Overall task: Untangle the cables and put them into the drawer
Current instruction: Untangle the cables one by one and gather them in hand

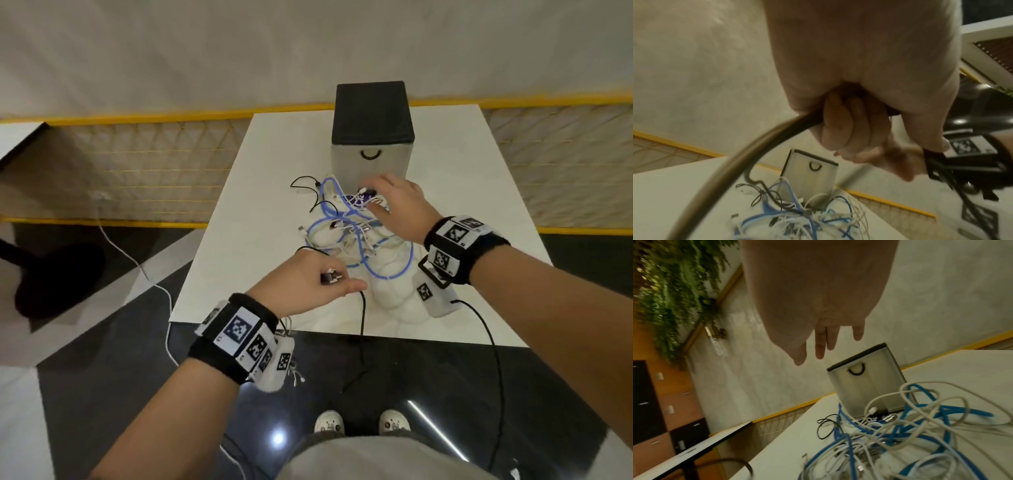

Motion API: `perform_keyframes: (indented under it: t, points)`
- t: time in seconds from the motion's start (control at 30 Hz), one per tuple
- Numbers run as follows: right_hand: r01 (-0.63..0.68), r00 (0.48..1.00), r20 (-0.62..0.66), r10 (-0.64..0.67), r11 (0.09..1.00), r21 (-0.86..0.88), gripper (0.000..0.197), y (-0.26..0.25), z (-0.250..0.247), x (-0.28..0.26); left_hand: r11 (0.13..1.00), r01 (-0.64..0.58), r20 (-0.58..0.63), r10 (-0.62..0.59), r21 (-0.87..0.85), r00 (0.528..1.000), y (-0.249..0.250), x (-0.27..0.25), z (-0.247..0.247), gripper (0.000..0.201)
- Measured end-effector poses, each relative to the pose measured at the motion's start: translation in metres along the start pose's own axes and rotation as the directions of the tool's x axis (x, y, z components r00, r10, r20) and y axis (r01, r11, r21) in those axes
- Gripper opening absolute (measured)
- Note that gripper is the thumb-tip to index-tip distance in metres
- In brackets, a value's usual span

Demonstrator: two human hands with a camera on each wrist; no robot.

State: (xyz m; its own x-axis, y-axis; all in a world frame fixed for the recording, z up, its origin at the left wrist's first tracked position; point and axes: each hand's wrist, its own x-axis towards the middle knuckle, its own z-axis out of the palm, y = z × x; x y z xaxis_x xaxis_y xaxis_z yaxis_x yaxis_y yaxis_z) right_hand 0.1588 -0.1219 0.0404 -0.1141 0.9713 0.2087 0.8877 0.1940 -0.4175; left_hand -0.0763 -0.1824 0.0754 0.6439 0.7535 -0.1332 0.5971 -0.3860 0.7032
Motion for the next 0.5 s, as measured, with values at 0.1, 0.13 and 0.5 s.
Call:
perform_keyframes:
  t: [0.1, 0.13, 0.5]
  points:
    - [0.1, 0.994, 0.037, -0.104, 0.989, 0.105, 0.036, -0.02, 0.005, -0.008, 0.998, 0.019, 0.028, -0.018, -0.058, 0.999, 0.0, -0.001, 0.009, 0.021]
    - [0.141, 0.986, 0.06, -0.152, 0.977, 0.157, 0.037, -0.026, 0.005, -0.01, 0.995, 0.019, 0.018, -0.017, -0.096, 1.0, 0.0, -0.001, 0.009, 0.018]
    - [-0.173, 0.818, 0.482, -0.314, 0.666, 0.726, 0.016, -0.105, 0.001, -0.058, 0.703, -0.299, -0.427, -0.008, -0.645, 0.904, 0.036, 0.015, -0.021, 0.016]
